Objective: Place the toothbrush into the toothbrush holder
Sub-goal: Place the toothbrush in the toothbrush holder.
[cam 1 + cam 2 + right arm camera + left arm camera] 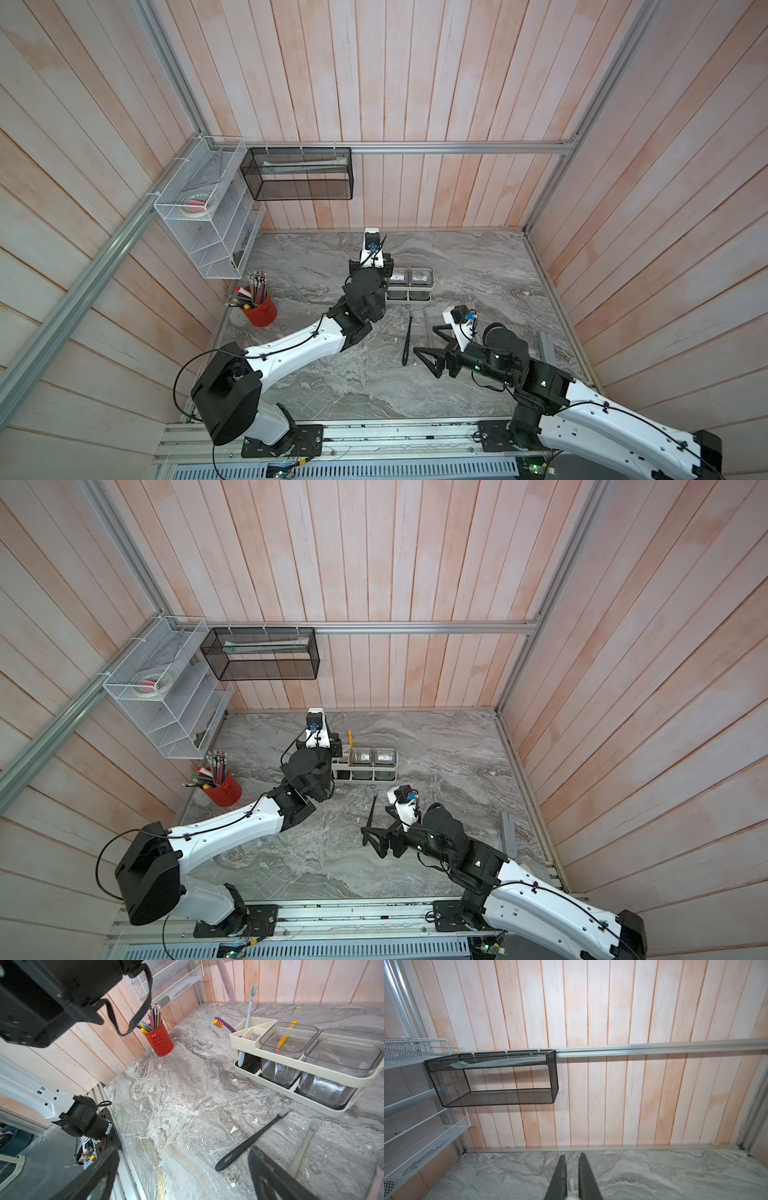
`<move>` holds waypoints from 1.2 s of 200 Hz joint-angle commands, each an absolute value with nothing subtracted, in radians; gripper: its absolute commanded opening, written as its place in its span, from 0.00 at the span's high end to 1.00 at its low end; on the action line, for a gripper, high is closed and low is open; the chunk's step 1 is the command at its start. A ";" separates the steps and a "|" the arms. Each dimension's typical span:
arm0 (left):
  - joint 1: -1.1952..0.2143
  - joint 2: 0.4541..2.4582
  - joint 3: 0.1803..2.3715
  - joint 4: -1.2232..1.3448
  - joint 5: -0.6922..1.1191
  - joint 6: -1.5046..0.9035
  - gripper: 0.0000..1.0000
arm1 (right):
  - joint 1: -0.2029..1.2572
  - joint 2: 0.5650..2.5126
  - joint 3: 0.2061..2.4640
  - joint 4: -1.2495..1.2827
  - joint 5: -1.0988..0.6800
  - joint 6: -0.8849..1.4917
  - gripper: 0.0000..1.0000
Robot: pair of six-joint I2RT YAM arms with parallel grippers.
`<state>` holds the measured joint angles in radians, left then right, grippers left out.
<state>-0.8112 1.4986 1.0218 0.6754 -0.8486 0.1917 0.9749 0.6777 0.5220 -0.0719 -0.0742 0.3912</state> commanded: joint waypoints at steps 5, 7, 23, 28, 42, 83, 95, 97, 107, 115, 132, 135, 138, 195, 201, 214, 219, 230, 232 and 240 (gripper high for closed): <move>-0.752 1.553 1.038 0.740 -0.811 0.178 1.00 | 0.978 0.672 0.511 -0.050 -0.090 0.393 0.02; -0.747 1.558 1.042 0.736 -0.806 0.173 1.00 | 0.977 0.671 0.511 -0.050 -0.090 0.392 0.02; -0.717 1.591 1.070 0.689 -0.774 0.114 1.00 | 0.977 0.667 0.509 -0.053 -0.091 0.388 0.02; -0.707 1.597 1.079 0.664 -0.758 0.088 1.00 | 0.977 0.666 0.509 -0.054 -0.089 0.387 0.02; -0.686 1.616 1.093 0.633 -0.735 0.035 1.00 | 0.977 0.664 0.508 -0.057 -0.087 0.387 0.02; -0.667 1.638 1.123 0.593 -0.689 -0.042 1.00 | 0.979 0.657 0.502 -0.047 -0.096 0.391 0.02; -0.665 1.640 1.127 0.578 -0.684 -0.069 1.00 | 0.977 0.658 0.499 -0.042 -0.096 0.392 0.02; -0.666 1.642 1.129 0.575 -0.683 -0.070 1.00 | 0.976 0.658 0.498 -0.041 -0.097 0.392 0.02; -0.666 1.654 1.134 0.564 -0.689 -0.071 1.00 | 0.977 0.661 0.495 -0.036 -0.098 0.390 0.02; -0.666 1.664 1.130 0.563 -0.690 -0.072 1.00 | 0.977 0.664 0.495 -0.035 -0.099 0.390 0.02; -0.663 1.686 1.121 0.568 -0.695 -0.071 1.00 | 0.977 0.669 0.497 -0.035 -0.107 0.390 0.02; -0.663 1.690 1.121 0.566 -0.696 -0.071 1.00 | 0.977 0.669 0.496 -0.036 -0.107 0.390 0.02; -0.663 1.693 1.121 0.565 -0.698 -0.071 1.00 | 0.977 0.669 0.497 -0.037 -0.107 0.390 0.02; -0.657 1.740 1.132 0.566 -0.686 -0.071 1.00 | 0.977 0.664 0.493 -0.037 -0.116 0.398 0.02; -0.657 1.744 1.131 0.568 -0.687 -0.071 1.00 | 0.978 0.664 0.492 -0.037 -0.119 0.400 0.02; -0.657 1.751 1.126 0.574 -0.689 -0.071 1.00 | 0.978 0.668 0.490 -0.034 -0.123 0.400 0.02; -0.654 1.753 1.125 0.574 -0.690 -0.071 1.00 | 0.977 0.670 0.489 -0.033 -0.126 0.400 0.02; -0.655 1.761 1.121 0.579 -0.691 -0.071 1.00 | 0.978 0.676 0.489 -0.030 -0.130 0.400 0.02; -0.655 1.763 1.120 0.580 -0.692 -0.071 1.00 | 0.978 0.678 0.489 -0.029 -0.132 0.400 0.02; -0.654 1.770 1.120 0.580 -0.695 -0.096 1.00 | 0.978 0.683 0.491 -0.028 -0.135 0.401 0.02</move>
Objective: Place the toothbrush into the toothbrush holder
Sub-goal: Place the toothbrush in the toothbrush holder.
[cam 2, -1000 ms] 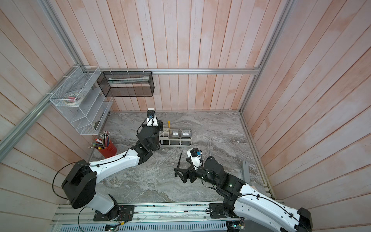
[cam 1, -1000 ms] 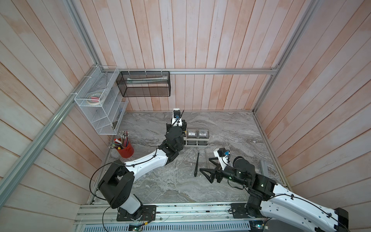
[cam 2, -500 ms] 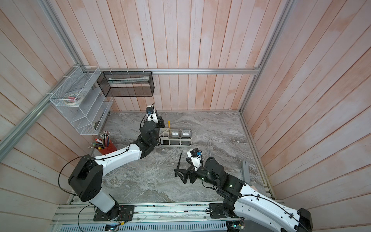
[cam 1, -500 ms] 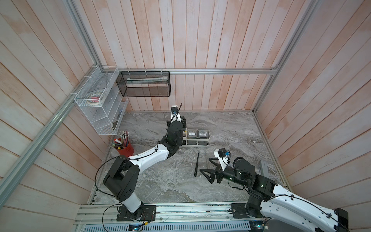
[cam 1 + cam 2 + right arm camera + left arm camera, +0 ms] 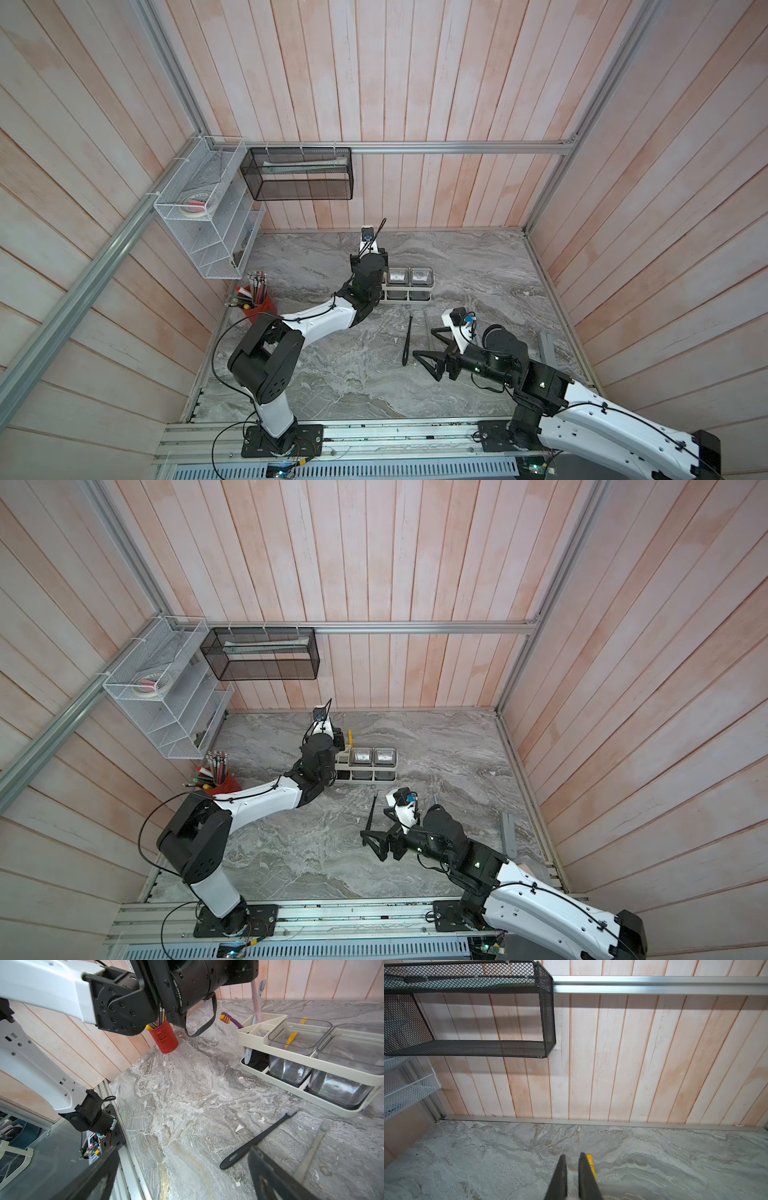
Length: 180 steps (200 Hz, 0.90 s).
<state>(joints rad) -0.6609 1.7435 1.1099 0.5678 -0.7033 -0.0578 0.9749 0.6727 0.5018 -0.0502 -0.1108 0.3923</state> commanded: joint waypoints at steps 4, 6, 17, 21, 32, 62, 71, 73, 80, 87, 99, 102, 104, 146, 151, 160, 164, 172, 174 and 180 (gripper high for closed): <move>-0.652 1.773 1.119 0.580 -0.695 -0.101 1.00 | 0.978 0.685 0.491 -0.028 -0.136 0.401 0.02; -0.652 1.775 1.118 0.580 -0.695 -0.102 1.00 | 0.976 0.687 0.492 -0.028 -0.138 0.401 0.02; -0.649 1.782 1.115 0.584 -0.695 -0.109 1.00 | 0.977 0.693 0.495 -0.028 -0.140 0.400 0.02; -0.648 1.786 1.114 0.584 -0.694 -0.112 1.00 | 0.976 0.694 0.497 -0.028 -0.141 0.399 0.02; -0.646 1.793 1.114 0.580 -0.695 -0.119 1.00 | 0.976 0.696 0.497 -0.028 -0.141 0.400 0.02; -0.644 1.812 1.115 0.572 -0.691 -0.133 1.00 | 0.977 0.695 0.492 -0.025 -0.140 0.400 0.02; -0.643 1.817 1.115 0.570 -0.692 -0.136 1.00 | 0.977 0.696 0.492 -0.025 -0.140 0.400 0.02; -0.643 1.818 1.115 0.568 -0.691 -0.136 1.00 | 0.978 0.696 0.492 -0.025 -0.140 0.400 0.02; -0.642 1.824 1.117 0.564 -0.690 -0.138 1.00 | 0.977 0.697 0.492 -0.025 -0.140 0.400 0.02; -0.641 1.829 1.120 0.559 -0.690 -0.141 1.00 | 0.977 0.697 0.492 -0.025 -0.138 0.401 0.02; -0.641 1.839 1.130 0.544 -0.686 -0.147 1.00 | 0.977 0.698 0.491 -0.024 -0.137 0.401 0.02; -0.641 1.840 1.132 0.539 -0.686 -0.147 1.00 | 0.978 0.698 0.491 -0.023 -0.137 0.400 0.02; -0.641 1.841 1.132 0.537 -0.685 -0.148 1.00 | 0.978 0.699 0.491 -0.023 -0.137 0.400 0.02; -0.636 1.874 1.159 0.494 -0.674 -0.156 1.00 | 0.978 0.703 0.485 -0.020 -0.136 0.406 0.02; -0.634 1.878 1.164 0.487 -0.675 -0.157 1.00 | 0.976 0.702 0.485 -0.020 -0.135 0.405 0.02; -0.629 1.886 1.173 0.472 -0.674 -0.163 1.00 | 0.978 0.701 0.483 -0.022 -0.134 0.406 0.02; -0.627 1.888 1.176 0.463 -0.672 -0.166 1.00 | 0.977 0.701 0.483 -0.021 -0.133 0.406 0.02; -0.622 1.890 1.181 0.457 -0.665 -0.172 1.00 | 0.978 0.701 0.483 -0.024 -0.132 0.405 0.02; -0.621 1.890 1.181 0.455 -0.662 -0.173 1.00 | 0.978 0.700 0.482 -0.024 -0.131 0.405 0.02; -0.617 1.892 1.188 0.443 -0.658 -0.179 1.00 | 0.978 0.700 0.483 -0.026 -0.128 0.406 0.02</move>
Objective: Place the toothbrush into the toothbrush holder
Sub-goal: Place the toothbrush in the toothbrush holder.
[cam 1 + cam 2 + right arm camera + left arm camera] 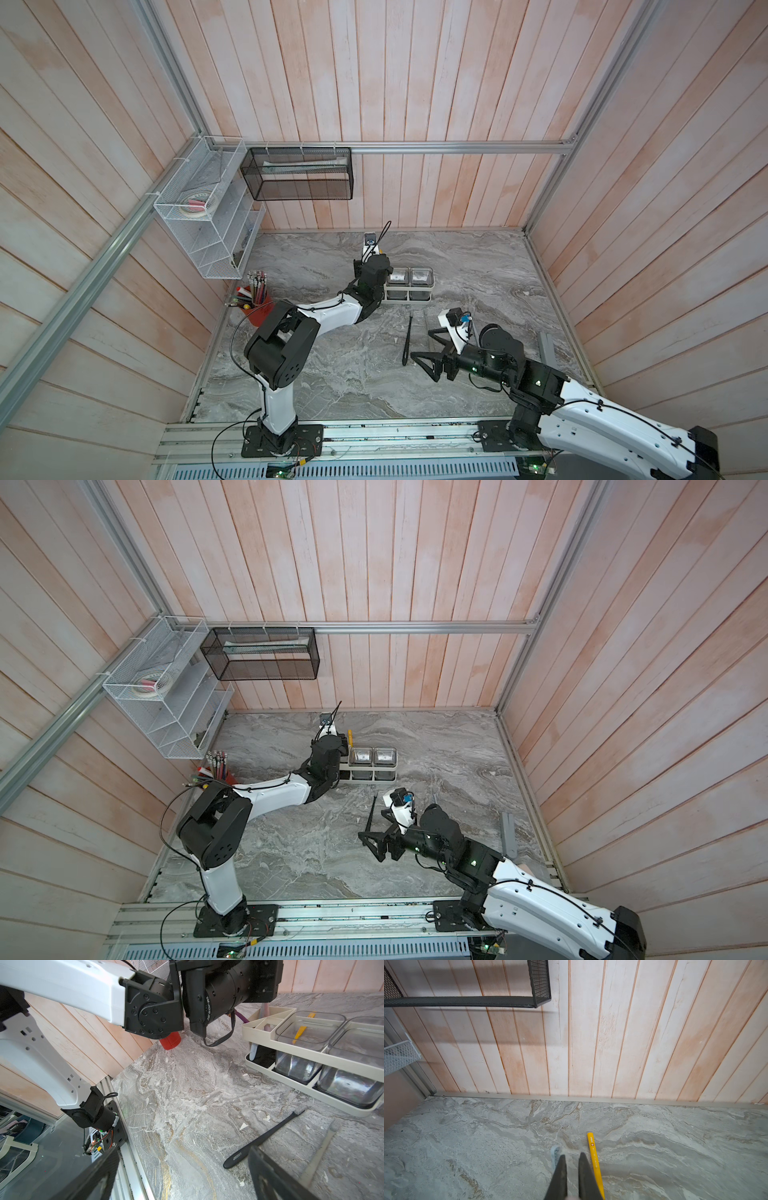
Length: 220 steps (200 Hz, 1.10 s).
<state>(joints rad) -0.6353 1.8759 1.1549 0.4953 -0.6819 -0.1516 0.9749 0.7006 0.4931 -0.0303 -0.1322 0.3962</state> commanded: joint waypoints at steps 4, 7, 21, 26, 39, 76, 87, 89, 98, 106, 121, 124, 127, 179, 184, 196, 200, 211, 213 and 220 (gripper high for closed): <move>-0.616 1.894 1.195 0.433 -0.656 -0.184 1.00 | 0.978 0.699 0.483 -0.026 -0.127 0.405 0.02; -0.614 1.896 1.200 0.425 -0.653 -0.187 1.00 | 0.978 0.699 0.483 -0.026 -0.127 0.405 0.02; -0.611 1.901 1.221 0.402 -0.648 -0.189 1.00 | 0.977 0.701 0.483 -0.026 -0.126 0.404 0.02; -0.611 1.902 1.225 0.399 -0.649 -0.187 1.00 | 0.978 0.702 0.483 -0.026 -0.126 0.403 0.02; -0.611 1.907 1.234 0.392 -0.644 -0.186 1.00 | 0.977 0.704 0.481 -0.023 -0.126 0.404 0.02; -0.606 1.917 1.224 0.379 -0.641 -0.206 1.00 | 0.978 0.706 0.479 -0.020 -0.126 0.405 0.02; -0.604 1.919 1.220 0.378 -0.638 -0.211 1.00 | 0.978 0.706 0.478 -0.021 -0.126 0.407 0.02; -0.604 1.919 1.219 0.377 -0.637 -0.212 1.00 | 0.977 0.706 0.478 -0.022 -0.126 0.407 0.02; -0.604 1.922 1.218 0.374 -0.638 -0.214 1.00 | 0.978 0.706 0.479 -0.023 -0.126 0.407 0.02; -0.604 1.924 1.218 0.374 -0.639 -0.215 1.00 | 0.978 0.706 0.479 -0.023 -0.126 0.407 0.02; -0.604 1.928 1.220 0.371 -0.638 -0.215 1.00 | 0.978 0.706 0.480 -0.024 -0.126 0.407 0.02; -0.603 1.928 1.221 0.370 -0.637 -0.216 1.00 | 0.979 0.706 0.480 -0.024 -0.126 0.407 0.02; -0.603 1.928 1.220 0.371 -0.635 -0.217 1.00 | 0.978 0.706 0.480 -0.024 -0.126 0.407 0.02; -0.601 1.934 1.214 0.361 -0.632 -0.226 0.94 | 0.978 0.707 0.479 -0.023 -0.121 0.411 0.02; -0.601 1.933 1.214 0.361 -0.632 -0.227 0.90 | 0.977 0.706 0.478 -0.023 -0.121 0.411 0.02; -0.600 1.931 1.213 0.362 -0.633 -0.228 0.78 | 0.978 0.707 0.480 -0.024 -0.120 0.411 0.02; -0.600 1.930 1.214 0.362 -0.636 -0.227 0.72 | 0.977 0.707 0.480 -0.024 -0.120 0.411 0.02; -0.600 1.927 1.216 0.363 -0.638 -0.227 0.63 | 0.977 0.706 0.482 -0.026 -0.120 0.411 0.02; -0.600 1.926 1.216 0.364 -0.638 -0.225 0.61 | 0.977 0.706 0.482 -0.026 -0.120 0.411 0.02; -0.600 1.924 1.218 0.364 -0.640 -0.223 0.55 | 0.978 0.706 0.482 -0.027 -0.120 0.412 0.02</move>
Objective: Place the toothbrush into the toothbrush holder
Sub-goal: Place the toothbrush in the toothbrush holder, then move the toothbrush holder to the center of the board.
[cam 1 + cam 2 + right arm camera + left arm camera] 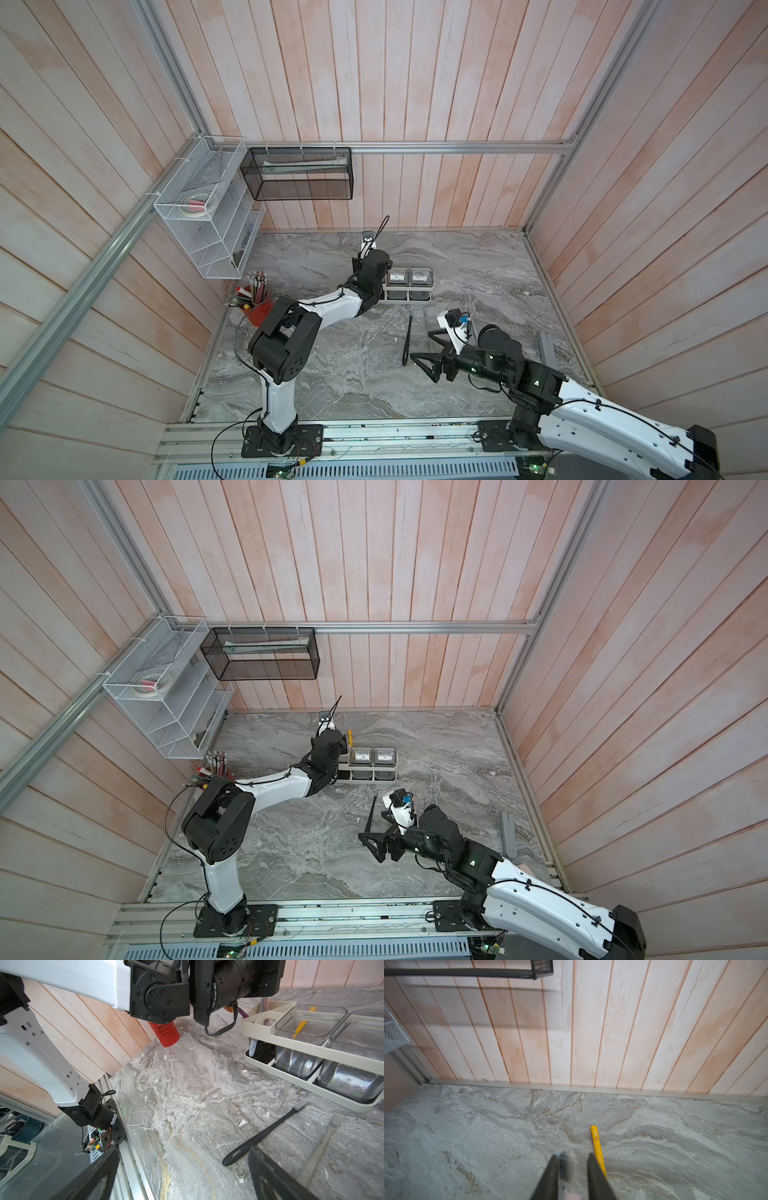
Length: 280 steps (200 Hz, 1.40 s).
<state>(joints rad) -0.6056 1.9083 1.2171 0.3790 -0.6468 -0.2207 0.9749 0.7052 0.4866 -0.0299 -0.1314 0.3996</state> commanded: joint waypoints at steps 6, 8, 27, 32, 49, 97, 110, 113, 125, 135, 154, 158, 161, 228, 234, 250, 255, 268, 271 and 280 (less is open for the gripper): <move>-0.600 1.922 1.220 0.365 -0.641 -0.220 0.49 | 0.978 0.706 0.482 -0.026 -0.120 0.414 0.02; -0.600 1.921 1.220 0.365 -0.642 -0.220 0.47 | 0.979 0.705 0.483 -0.026 -0.120 0.413 0.02; -0.600 1.911 1.225 0.370 -0.645 -0.212 0.39 | 0.978 0.703 0.483 -0.026 -0.120 0.416 0.02; -0.600 1.907 1.225 0.372 -0.646 -0.207 0.37 | 0.978 0.701 0.483 -0.026 -0.120 0.417 0.02; -0.600 1.894 1.233 0.377 -0.649 -0.194 0.26 | 0.979 0.698 0.483 -0.026 -0.123 0.420 0.02; -0.608 1.833 1.302 0.357 -0.635 -0.154 0.19 | 0.977 0.701 0.500 -0.033 -0.117 0.423 0.02; -0.616 1.803 1.323 0.347 -0.636 -0.141 0.15 | 0.978 0.704 0.511 -0.042 -0.102 0.430 0.02; -0.619 1.795 1.326 0.348 -0.640 -0.137 0.14 | 0.979 0.706 0.515 -0.046 -0.097 0.432 0.02; -0.627 1.757 1.338 0.345 -0.648 -0.122 0.09 | 0.977 0.720 0.537 -0.072 -0.069 0.441 0.02; -0.630 1.717 1.350 0.323 -0.653 -0.122 0.07 | 0.976 0.741 0.566 -0.108 -0.040 0.448 0.02; -0.634 1.627 1.361 0.250 -0.658 -0.141 0.05 | 0.940 0.814 0.660 -0.210 -0.023 0.457 0.02; -0.634 1.605 1.358 0.233 -0.659 -0.149 0.05 | 0.926 0.834 0.685 -0.236 -0.025 0.458 0.02; -0.634 1.589 1.356 0.222 -0.662 -0.155 0.03 | 0.914 0.848 0.703 -0.255 -0.030 0.459 0.02; -0.632 1.265 1.248 -0.223 -0.701 -0.407 0.00 | 0.575 1.227 1.184 -0.467 -0.176 0.367 0.02; -0.632 1.239 1.236 -0.260 -0.693 -0.434 0.00 | 0.570 1.281 1.247 -0.489 -0.164 0.349 0.02; -0.632 1.184 1.208 -0.343 -0.675 -0.479 0.00 | 0.549 1.427 1.415 -0.543 -0.141 0.308 0.02; -0.632 1.171 1.201 -0.368 -0.669 -0.491 0.00 | 0.540 1.478 1.462 -0.555 -0.143 0.301 0.02; -0.632 1.142 1.174 -0.418 -0.654 -0.512 0.00 | 0.514 1.595 1.585 -0.583 -0.158 0.297 0.02; -0.632 1.135 1.169 -0.429 -0.655 -0.518 0.00 | 0.511 1.621 1.614 -0.591 -0.160 0.293 0.02; -0.632 1.115 1.152 -0.458 -0.651 -0.529 0.00 | 0.503 1.700 1.700 -0.610 -0.163 0.286 0.02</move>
